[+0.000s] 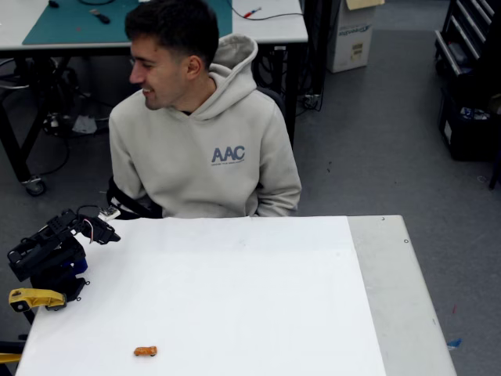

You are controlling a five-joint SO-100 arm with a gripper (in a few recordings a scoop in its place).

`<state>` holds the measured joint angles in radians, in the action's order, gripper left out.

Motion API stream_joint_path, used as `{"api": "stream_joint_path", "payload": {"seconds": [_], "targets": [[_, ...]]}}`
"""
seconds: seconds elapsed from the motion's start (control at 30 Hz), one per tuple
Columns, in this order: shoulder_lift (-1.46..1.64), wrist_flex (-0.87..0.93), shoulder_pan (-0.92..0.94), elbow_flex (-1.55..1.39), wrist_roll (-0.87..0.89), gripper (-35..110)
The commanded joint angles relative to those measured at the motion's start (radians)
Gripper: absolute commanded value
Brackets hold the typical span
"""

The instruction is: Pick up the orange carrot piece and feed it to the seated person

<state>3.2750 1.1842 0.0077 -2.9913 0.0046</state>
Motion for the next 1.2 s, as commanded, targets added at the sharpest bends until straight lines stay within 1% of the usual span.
{"api": "stream_joint_path", "payload": {"seconds": [0.0, 0.97, 1.17], "targets": [[0.015, 0.015, -0.025, 0.074, -0.008, -1], [-0.002, 0.015, -0.009, 0.078, 0.005, -1], [-0.021, 0.014, 0.071, 0.133, -0.003, -1]]}}
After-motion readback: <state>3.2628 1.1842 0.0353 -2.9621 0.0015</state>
